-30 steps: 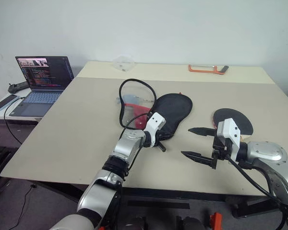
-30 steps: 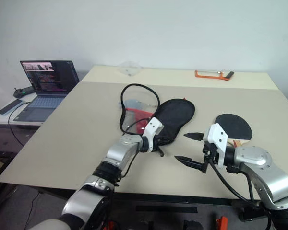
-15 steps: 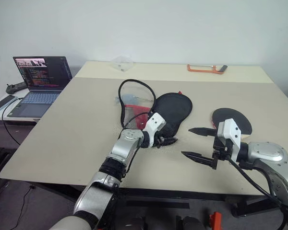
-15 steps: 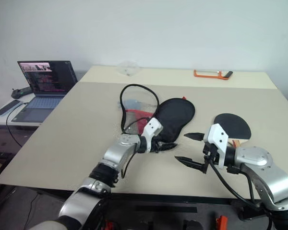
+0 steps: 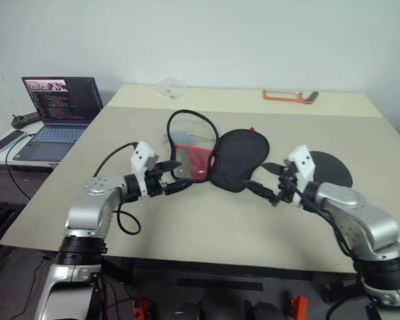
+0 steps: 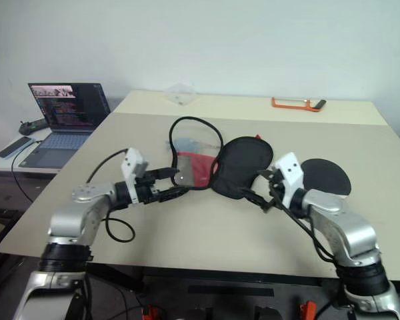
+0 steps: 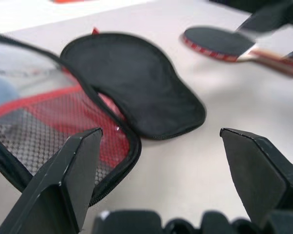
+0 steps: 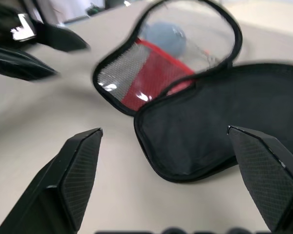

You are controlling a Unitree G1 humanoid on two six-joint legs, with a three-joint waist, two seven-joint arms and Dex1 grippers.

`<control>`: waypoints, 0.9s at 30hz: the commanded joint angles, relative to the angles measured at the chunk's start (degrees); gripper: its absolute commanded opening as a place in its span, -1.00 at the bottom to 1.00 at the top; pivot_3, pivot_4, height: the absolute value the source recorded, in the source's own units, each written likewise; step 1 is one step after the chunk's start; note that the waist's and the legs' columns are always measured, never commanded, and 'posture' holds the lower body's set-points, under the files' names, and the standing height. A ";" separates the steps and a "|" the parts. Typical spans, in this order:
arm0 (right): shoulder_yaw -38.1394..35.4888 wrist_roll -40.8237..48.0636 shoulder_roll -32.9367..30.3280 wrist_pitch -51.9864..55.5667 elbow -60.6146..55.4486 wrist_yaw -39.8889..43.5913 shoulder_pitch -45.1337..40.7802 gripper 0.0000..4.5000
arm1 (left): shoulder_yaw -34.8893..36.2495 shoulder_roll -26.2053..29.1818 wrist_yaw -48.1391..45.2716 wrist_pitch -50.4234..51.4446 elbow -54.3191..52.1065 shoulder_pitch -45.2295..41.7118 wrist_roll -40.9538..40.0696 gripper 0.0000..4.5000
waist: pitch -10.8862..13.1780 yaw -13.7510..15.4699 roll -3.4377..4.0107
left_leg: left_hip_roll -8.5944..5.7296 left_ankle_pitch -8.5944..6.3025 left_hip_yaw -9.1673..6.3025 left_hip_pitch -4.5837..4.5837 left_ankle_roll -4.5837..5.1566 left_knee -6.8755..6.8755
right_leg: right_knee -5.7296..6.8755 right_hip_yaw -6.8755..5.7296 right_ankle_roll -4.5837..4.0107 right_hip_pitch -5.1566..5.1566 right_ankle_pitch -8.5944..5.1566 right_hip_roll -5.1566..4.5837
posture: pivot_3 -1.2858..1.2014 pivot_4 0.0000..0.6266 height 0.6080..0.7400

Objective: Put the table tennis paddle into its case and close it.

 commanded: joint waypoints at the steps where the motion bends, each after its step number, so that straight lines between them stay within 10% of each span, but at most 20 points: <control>1: 2.17 -3.67 6.66 2.32 6.64 -7.30 -4.79 1.00 | 2.79 4.80 -7.18 2.62 -3.12 0.04 -6.06 0.87 | 0.01 -0.41 -0.02 | 0.03 0.01 0.00 0.00 -0.01 0.00 | 0.03 0.01 -0.01 -0.02 0.00 0.02 | 0.03 -0.52 1.00; 18: 3.65 -16.44 20.16 -7.06 30.46 -16.56 -13.11 1.00 | 1.20 11.90 -11.89 0.34 -2.36 3.63 -5.75 0.87 | 0.04 -2.02 0.04 | 0.05 0.01 0.34 -0.02 -0.02 -0.10 | 0.27 0.29 -0.05 -0.42 -0.01 0.05 | 0.03 -0.52 1.00; 27: 3.82 -18.27 21.00 -6.04 30.83 -15.59 -12.69 -0.21 | 1.13 12.15 -13.13 -4.89 1.94 5.73 -4.01 0.89 | 0.04 -2.49 0.03 | 0.14 0.01 1.10 0.02 -0.01 -0.28 | 0.50 1.18 -0.04 -0.90 0.00 0.12 | 0.03 -0.52 1.00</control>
